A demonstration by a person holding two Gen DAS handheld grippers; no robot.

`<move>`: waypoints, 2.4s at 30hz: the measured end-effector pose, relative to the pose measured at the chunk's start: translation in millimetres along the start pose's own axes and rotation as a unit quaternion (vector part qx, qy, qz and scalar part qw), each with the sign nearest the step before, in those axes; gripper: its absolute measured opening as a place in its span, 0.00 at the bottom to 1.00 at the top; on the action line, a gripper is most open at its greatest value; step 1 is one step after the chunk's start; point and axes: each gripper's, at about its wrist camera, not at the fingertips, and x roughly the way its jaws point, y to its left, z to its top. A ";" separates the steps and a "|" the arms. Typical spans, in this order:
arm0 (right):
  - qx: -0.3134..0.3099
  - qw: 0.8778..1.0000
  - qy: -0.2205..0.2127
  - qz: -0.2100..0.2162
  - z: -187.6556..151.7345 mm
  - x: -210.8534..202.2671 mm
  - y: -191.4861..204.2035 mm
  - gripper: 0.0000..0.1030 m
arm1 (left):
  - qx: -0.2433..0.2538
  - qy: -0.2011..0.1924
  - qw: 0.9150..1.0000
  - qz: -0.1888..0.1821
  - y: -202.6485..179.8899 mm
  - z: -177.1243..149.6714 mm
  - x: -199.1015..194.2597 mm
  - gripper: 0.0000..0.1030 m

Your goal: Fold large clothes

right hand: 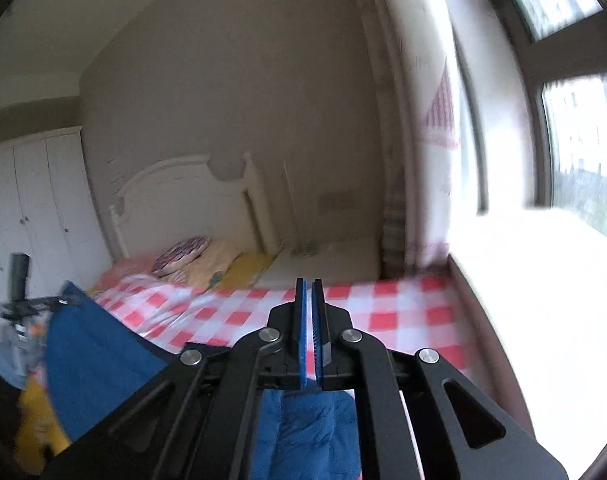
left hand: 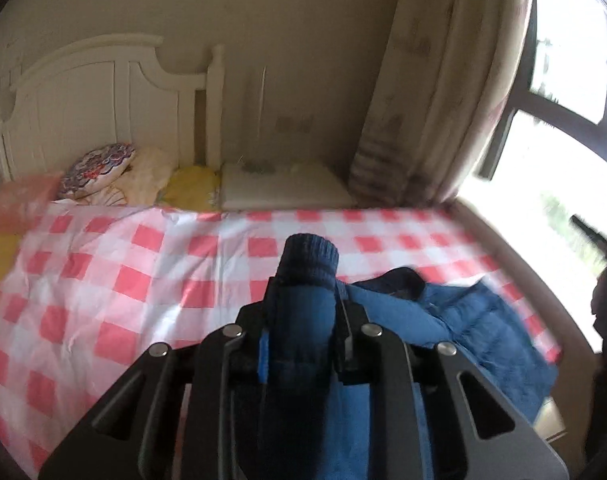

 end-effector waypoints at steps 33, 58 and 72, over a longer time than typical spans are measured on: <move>-0.052 0.998 -0.009 -0.016 -9.5 22.7 34.2 0.10 | -0.014 -0.023 0.998 0.058 10.7 15.9 0.6 0.18; 0.099 0.962 0.220 -0.129 -120.3 211.2 -64.8 0.11 | 0.010 0.152 0.961 0.232 18.7 -53.3 218.1 0.34; 0.137 0.955 0.202 -0.171 -107.3 238.3 -84.7 0.12 | 0.040 0.157 0.951 0.263 27.2 -16.2 279.0 0.28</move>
